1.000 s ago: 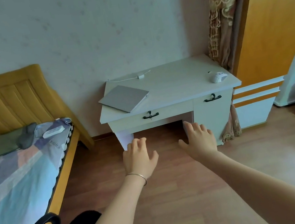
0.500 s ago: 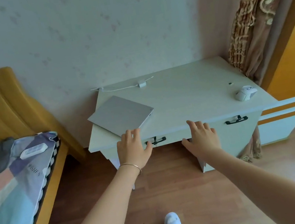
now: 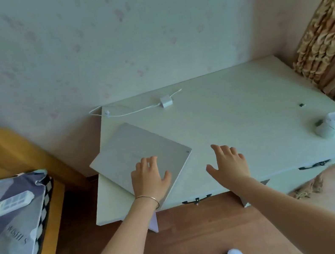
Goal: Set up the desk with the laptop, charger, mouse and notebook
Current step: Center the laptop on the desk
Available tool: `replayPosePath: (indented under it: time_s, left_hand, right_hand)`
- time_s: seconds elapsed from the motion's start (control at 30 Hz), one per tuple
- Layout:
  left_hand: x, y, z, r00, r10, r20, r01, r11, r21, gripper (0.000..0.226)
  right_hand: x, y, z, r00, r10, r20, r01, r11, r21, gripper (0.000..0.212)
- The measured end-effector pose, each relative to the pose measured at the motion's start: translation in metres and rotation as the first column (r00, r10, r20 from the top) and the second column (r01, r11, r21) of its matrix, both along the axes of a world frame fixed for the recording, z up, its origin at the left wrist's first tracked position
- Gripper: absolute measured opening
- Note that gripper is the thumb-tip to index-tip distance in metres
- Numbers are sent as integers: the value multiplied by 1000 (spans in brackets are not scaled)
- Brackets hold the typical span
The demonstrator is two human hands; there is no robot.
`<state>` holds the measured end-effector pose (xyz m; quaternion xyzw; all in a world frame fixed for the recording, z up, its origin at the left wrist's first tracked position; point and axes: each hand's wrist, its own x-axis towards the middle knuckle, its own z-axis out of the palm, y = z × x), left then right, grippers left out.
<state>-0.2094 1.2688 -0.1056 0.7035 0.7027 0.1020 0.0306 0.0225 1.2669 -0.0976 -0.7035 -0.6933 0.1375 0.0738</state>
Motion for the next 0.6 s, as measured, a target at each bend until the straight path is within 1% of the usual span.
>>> replayPosePath:
  time_s: [0.1, 0.2, 0.37, 0.5, 0.6]
  left_hand:
    - [-13, 18, -15, 998, 63, 12, -62, 998, -28, 49]
    - [-26, 27, -31, 991, 135, 10, -134, 988, -72, 51]
    - [-48, 50, -39, 967, 253, 18, -247, 957, -154, 51]
    - [-72, 76, -42, 969, 248, 14, -242, 956, -165, 53]
    - [-99, 108, -47, 975, 220, 6, -215, 956, -202, 54]
  right_hand:
    - [-14, 28, -13, 1000, 29, -2, -30, 998, -63, 62]
    - [-28, 45, -32, 998, 50, -38, -54, 991, -119, 61]
    - [-48, 52, -54, 994, 39, -103, -60, 977, -204, 60]
    - [-69, 45, -65, 991, -13, -135, -20, 970, -242, 60]
    - [-92, 42, -70, 984, -103, -148, 63, 966, -252, 60]
